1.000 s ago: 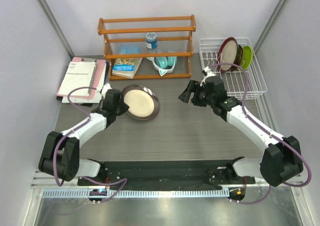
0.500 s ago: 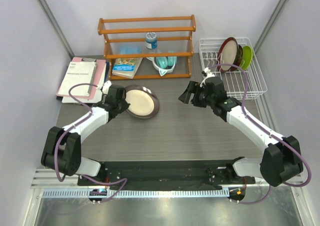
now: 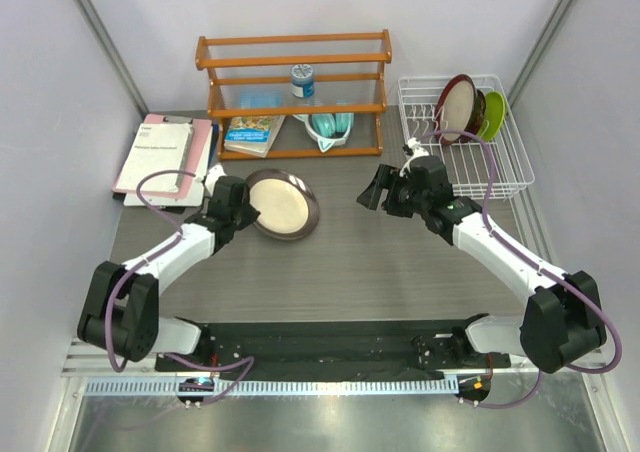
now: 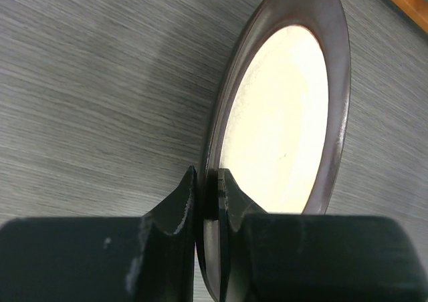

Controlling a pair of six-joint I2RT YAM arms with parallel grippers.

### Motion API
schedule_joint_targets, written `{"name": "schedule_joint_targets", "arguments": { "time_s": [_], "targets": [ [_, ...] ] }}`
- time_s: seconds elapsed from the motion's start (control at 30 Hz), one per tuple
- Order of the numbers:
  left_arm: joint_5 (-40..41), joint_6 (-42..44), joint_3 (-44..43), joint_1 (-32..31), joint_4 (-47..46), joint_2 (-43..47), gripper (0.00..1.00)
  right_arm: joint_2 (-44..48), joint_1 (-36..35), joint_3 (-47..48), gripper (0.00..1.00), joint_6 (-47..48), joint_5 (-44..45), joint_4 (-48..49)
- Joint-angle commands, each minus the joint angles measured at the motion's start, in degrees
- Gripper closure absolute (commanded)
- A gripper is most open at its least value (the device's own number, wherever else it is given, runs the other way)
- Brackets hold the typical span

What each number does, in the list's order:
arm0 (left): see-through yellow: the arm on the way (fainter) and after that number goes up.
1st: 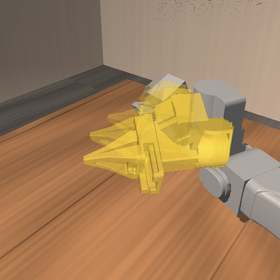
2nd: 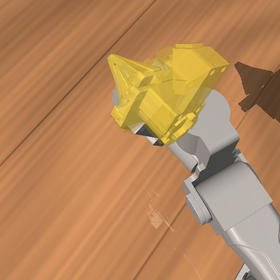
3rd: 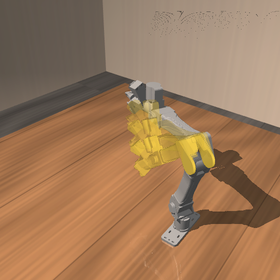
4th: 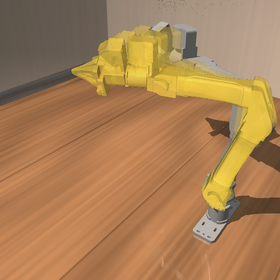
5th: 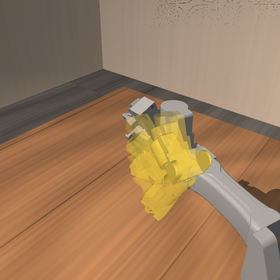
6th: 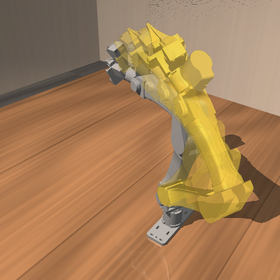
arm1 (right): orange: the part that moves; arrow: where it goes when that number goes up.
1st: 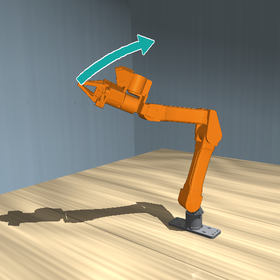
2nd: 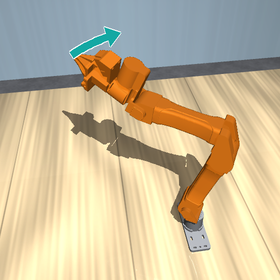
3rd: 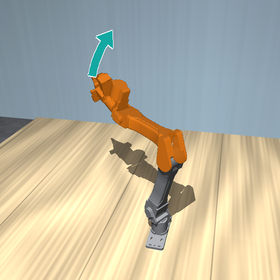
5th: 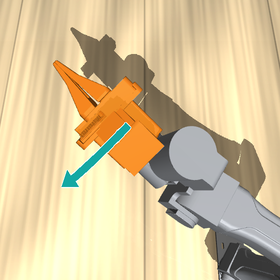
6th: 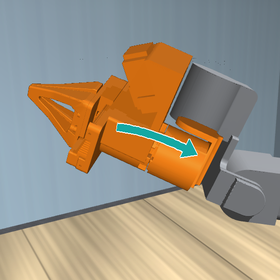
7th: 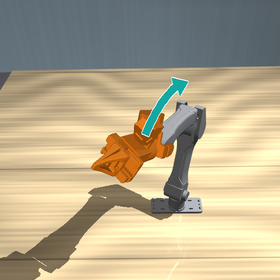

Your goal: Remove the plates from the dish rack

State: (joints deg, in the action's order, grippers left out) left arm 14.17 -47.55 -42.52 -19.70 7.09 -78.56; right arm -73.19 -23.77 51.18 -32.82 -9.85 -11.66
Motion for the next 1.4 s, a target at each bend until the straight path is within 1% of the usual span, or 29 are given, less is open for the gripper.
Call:
{"name": "schedule_joint_targets", "arguments": {
  "time_s": [0.0, 0.07, 0.1, 0.13, 0.27, 0.33, 0.5, 0.57, 0.6, 0.63, 0.67, 0.7, 0.73, 0.8, 0.83, 0.87, 0.93, 1.0, 1.03, 1.07, 1.1, 1.13, 1.23, 1.27, 1.3, 1.37],
  "targets": [
    [-1.2, 6.9, 5.3, -0.1, 5.4, 0.5, 1.00, 0.6, 0.2, 0.2, 0.21, 0.9, -0.8, 2.3],
    [-0.4, 7.9, 4.4, -0.2, 7.0, 0.9, 1.00, 0.7, 0.2, 0.1, 0.21, 1.0, -0.5, 2.3],
    [1.9, 7.5, 3.9, -0.2, 8.4, 1.0, 1.00, 0.8, 0.3, 0.1, 0.21, 1.1, 0.1, 2.1],
    [6.0, 7.3, 2.3, -0.1, 12.3, 0.6, 1.00, 1.0, 0.2, 0.1, 0.21, 1.1, 0.6, 1.6],
    [14.0, 6.9, -3.4, -0.5, 22.7, -3.0, 1.00, 1.3, 0.3, 0.0, 0.21, 1.3, 0.5, 1.6],
    [15.0, 6.1, -4.5, -0.9, 25.5, -4.1, 1.00, 0.9, 0.3, 0.1, 0.21, 1.2, 0.3, 1.7],
    [15.4, 5.2, -4.8, -1.5, 26.7, -4.8, 1.00, 0.7, 0.2, -0.1, 0.21, 1.0, -0.3, 1.9],
    [12.7, 6.6, -4.1, -1.5, 24.1, -4.6, 1.00, 0.6, 0.3, -0.2, 0.21, 0.9, -0.4, 2.2],
    [7.1, 7.7, -2.3, -1.5, 21.8, -4.1, 1.00, 0.5, 0.2, -0.2, 0.21, 1.0, -0.5, 2.2],
    [3.0, 9.0, -1.1, -1.5, 16.3, -3.4, 1.00, 0.4, 0.2, -0.3, 0.21, 1.1, -0.6, 2.2],
    [-0.1, 8.8, 0.1, -1.4, 13.2, -2.1, 1.00, 0.3, 0.2, -0.4, 0.21, 1.2, -0.6, 2.2],
    [-2.6, 8.0, 2.6, -1.4, 10.6, -1.3, 1.00, 0.3, 0.2, -0.6, 0.21, 1.3, -0.5, 2.2],
    [-8.1, 7.4, 3.8, -1.4, 4.6, -0.7, 1.00, 0.3, 0.2, -0.6, 0.21, 1.3, -0.4, 2.3],
    [-12.7, 5.8, 6.0, -1.4, -0.7, 0.1, 1.00, 0.3, 0.2, -0.8, 0.21, 1.4, -0.5, 2.2],
    [-16.4, 5.1, 7.6, -1.4, -5.5, 0.3, 1.00, 0.3, 0.2, -0.8, 0.21, 1.5, -0.5, 2.2],
    [-17.8, 3.6, 8.5, -1.4, -6.8, 0.3, 1.00, 0.3, 0.2, -0.8, 0.21, 1.7, -0.4, 2.2],
    [-19.9, 2.2, 11.0, -1.2, -13.2, 0.0, 1.00, 0.3, 0.3, -0.8, 0.21, 1.8, -0.3, 2.2],
    [-24.3, -1.4, 13.1, -0.3, -17.8, -0.9, 1.00, 0.2, 0.3, -0.7, 0.21, 1.9, -0.4, 2.2],
    [-27.2, -3.4, 14.7, 0.7, -24.8, -1.5, 1.00, 0.3, 0.4, -0.7, 0.21, 2.0, -0.4, 2.2],
    [-29.5, -5.4, 16.9, 2.5, -27.3, -2.0, 1.00, 0.3, 0.4, -0.7, 0.21, 2.0, -0.3, 2.1],
    [-29.9, -6.9, 17.6, 3.0, -29.1, -2.6, 1.00, 0.2, 0.4, -0.7, 0.21, 1.9, -0.4, 2.2],
    [-29.8, -6.5, 17.6, 3.2, -29.8, -3.4, 1.00, 0.2, 0.4, -0.7, 0.21, 1.9, -0.5, 2.2],
    [-28.5, -5.2, 16.9, 3.7, -27.6, -4.2, 1.00, 0.2, 0.5, -0.8, 0.21, 2.1, -0.4, 2.0],
    [-28.9, -5.5, 18.3, 4.2, -28.6, -4.4, 1.00, 0.1, 0.6, -0.8, 0.21, 2.1, -0.3, 2.1],
    [-30.0, -6.1, 18.9, 4.8, -31.8, -4.6, 1.00, 0.1, 0.6, -0.9, 0.21, 2.1, -0.4, 2.2],
    [-30.4, -6.6, 19.0, 6.1, -32.1, -5.6, 1.00, -0.3, 0.6, -0.6, 0.21, 2.1, -0.4, 2.2]
  ]
}}
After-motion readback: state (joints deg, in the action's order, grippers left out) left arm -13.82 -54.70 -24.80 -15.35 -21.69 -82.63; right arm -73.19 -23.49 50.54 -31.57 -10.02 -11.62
